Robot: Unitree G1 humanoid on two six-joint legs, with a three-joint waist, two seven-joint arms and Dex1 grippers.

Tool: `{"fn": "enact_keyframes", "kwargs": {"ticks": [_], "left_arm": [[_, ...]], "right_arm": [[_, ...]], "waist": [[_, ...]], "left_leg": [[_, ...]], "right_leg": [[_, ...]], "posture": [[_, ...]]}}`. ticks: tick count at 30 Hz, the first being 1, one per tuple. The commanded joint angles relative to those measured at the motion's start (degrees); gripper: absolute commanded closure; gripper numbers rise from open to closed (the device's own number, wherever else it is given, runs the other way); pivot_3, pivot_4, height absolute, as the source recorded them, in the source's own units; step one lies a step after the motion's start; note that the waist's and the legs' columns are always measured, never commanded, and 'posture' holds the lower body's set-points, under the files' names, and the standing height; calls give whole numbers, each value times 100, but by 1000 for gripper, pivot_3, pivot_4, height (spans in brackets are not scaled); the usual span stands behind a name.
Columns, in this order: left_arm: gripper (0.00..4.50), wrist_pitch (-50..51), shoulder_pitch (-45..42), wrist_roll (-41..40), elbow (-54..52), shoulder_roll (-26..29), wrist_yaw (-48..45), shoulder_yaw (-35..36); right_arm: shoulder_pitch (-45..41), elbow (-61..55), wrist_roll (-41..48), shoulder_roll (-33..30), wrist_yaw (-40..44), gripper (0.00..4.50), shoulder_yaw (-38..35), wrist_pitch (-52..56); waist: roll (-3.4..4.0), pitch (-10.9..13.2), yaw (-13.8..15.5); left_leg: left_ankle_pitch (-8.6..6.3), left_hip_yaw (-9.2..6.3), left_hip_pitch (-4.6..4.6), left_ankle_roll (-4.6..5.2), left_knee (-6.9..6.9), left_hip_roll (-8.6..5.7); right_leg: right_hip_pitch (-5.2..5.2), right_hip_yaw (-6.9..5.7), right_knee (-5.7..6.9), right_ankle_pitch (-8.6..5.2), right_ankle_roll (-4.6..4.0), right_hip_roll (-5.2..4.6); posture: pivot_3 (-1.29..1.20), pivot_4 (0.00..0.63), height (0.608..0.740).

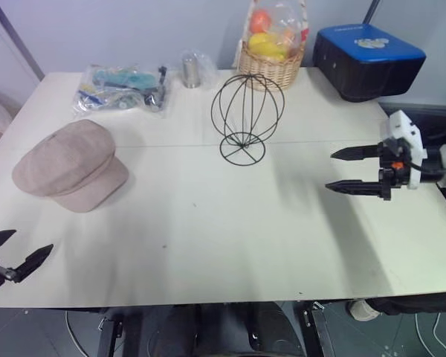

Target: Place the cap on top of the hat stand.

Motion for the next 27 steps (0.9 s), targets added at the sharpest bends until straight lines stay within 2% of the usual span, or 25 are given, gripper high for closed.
{"fn": "enact_keyframes", "kwargs": {"ticks": [1,12,16,20,27], "left_arm": [[0,-14,30,58,-130,21,28,250],[0,119,-211,20,-134,-8,155,178],[0,98,-306,242,-638,7,320,-125],[0,241,-674,1138,-1652,133,1122,-1014],[0,1242,-2028,3352,-2360,-97,2912,-3521]], "right_arm": [[-95,22,-4,0,11,68,-56,-162],[-21,131,-53,-6,-109,68,-123,-203],[13,-32,78,-4,-146,68,-190,-48],[190,-744,498,51,-231,68,-367,353],[541,-2691,2048,138,-784,68,-946,1753]], "waist": [[0,0,-2],[0,1,-2],[0,1,7],[0,1,29],[-3,4,23]], "left_leg": [[0,0,0,0,0,0],[0,3,0,0,0,0],[0,4,0,1,0,0],[1,2,1,1,4,-4],[1,-2,2,3,12,-7]], "right_leg": [[0,0,0,0,0,0],[1,0,0,0,0,2],[2,0,1,0,0,4],[9,0,1,0,0,4],[18,1,9,3,6,23]], "posture": [[0,150,740],[0,150,740],[0,150,740],[0,150,740],[0,150,740]]}}
